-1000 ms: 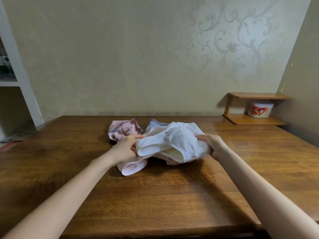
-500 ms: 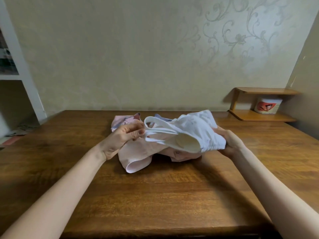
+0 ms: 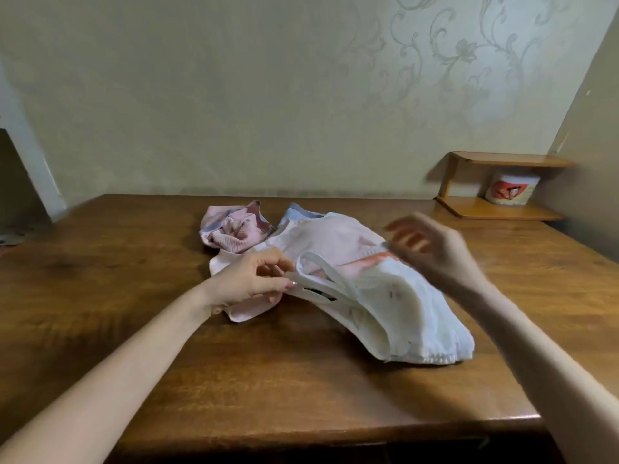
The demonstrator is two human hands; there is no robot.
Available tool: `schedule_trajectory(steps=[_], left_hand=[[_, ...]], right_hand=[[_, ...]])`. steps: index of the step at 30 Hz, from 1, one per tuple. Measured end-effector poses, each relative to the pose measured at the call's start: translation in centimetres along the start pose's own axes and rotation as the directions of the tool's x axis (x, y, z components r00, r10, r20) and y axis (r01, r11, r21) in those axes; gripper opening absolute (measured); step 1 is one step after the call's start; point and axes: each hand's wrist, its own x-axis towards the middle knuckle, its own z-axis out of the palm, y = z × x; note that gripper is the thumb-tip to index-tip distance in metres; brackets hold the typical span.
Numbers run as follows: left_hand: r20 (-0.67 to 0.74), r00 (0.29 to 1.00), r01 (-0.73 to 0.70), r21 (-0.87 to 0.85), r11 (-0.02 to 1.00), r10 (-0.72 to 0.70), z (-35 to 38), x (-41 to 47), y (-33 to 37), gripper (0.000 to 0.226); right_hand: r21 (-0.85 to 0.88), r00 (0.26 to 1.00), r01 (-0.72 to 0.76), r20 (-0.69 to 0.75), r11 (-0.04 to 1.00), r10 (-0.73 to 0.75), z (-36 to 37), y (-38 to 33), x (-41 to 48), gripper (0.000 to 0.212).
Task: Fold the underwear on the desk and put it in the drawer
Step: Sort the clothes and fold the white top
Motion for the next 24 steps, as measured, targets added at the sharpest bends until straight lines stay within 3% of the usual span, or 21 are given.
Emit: schedule_trajectory(steps=[1, 4, 7, 10, 12, 19, 21, 24], left_hand=[[-0.059, 0.997, -0.045, 0.083, 0.995, 0.050, 0.2, 0.1, 0.1, 0.011], [-0.222, 0.931, -0.181, 0.406, 0.896, 0.289, 1.4, 0.2, 0.2, 0.004], [-0.292, 0.800, -0.130, 0.769, 0.626, 0.524, 2.6, 0.1, -0.1, 0.013], [-0.261, 0.739, 0.001, 0.922, 0.387, 0.621, 3.7, 0.1, -0.5, 0.020], [-0.306, 0.740, 0.067, 0.920, 0.387, 0.599, 4.0, 0.1, -0.5, 0.023], [-0.448, 0.773, 0.004, 0.713, 0.702, 0.450, 3.8, 0.5, -0.5, 0.024], [-0.369, 0.790, -0.019, 0.783, 0.622, 0.490, 3.8, 0.4, -0.5, 0.021], [-0.155, 0.823, -0.099, 0.908, 0.407, 0.546, 3.6, -0.2, -0.9, 0.025]], right_hand=[[0.046, 0.991, 0.069, 0.109, 0.997, -0.074, 1.6, -1.7, -0.3, 0.029], [-0.161, 0.956, 0.189, 0.258, 0.969, -0.143, 5.8, -2.8, -0.4, 0.041], [-0.143, 0.967, 0.139, 0.231, 0.980, -0.104, 7.3, -1.7, 0.0, 0.021], [-0.053, 0.983, 0.110, 0.154, 0.992, -0.101, 7.7, -0.7, -0.3, 0.010], [0.036, 0.993, 0.094, 0.075, 0.995, -0.097, 7.7, -0.4, -0.6, 0.012], [0.198, 0.998, 0.056, -0.008, 0.979, -0.056, 7.3, -0.5, -1.1, 0.024], [0.191, 0.999, 0.042, -0.032, 0.981, -0.036, 7.3, -0.7, -1.2, 0.026], [0.184, 0.998, -0.012, -0.053, 0.983, 0.022, 7.4, -0.5, -1.0, 0.024]])
